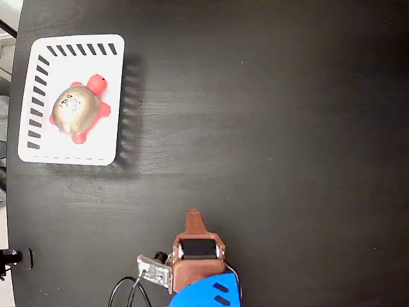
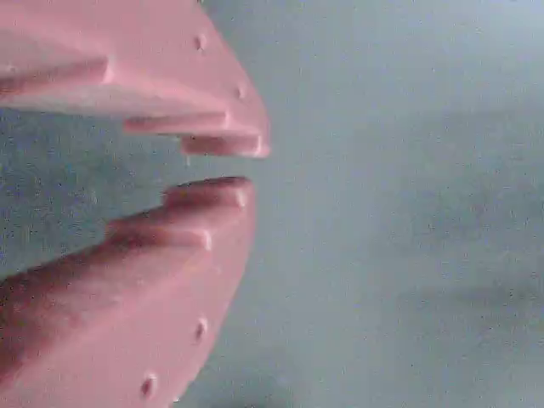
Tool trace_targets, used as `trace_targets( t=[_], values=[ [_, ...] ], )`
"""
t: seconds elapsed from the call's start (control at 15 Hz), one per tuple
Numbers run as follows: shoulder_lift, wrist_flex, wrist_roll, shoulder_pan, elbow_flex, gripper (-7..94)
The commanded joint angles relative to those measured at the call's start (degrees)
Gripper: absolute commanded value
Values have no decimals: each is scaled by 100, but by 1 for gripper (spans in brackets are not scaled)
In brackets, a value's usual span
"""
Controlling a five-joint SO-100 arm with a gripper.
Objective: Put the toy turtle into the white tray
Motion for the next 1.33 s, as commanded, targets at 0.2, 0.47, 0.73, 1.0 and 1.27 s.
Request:
trace_targets(
  t=[0.2, 0.47, 0.73, 1.0, 1.27],
  values=[
    [448, 176, -9, -70, 229, -1],
    [448, 272, 35, -9, 220, -1],
    [448, 272, -18, -18, 229, -1],
    [448, 272, -18, -18, 229, -1],
    [448, 272, -18, -18, 229, -1]
  ],
)
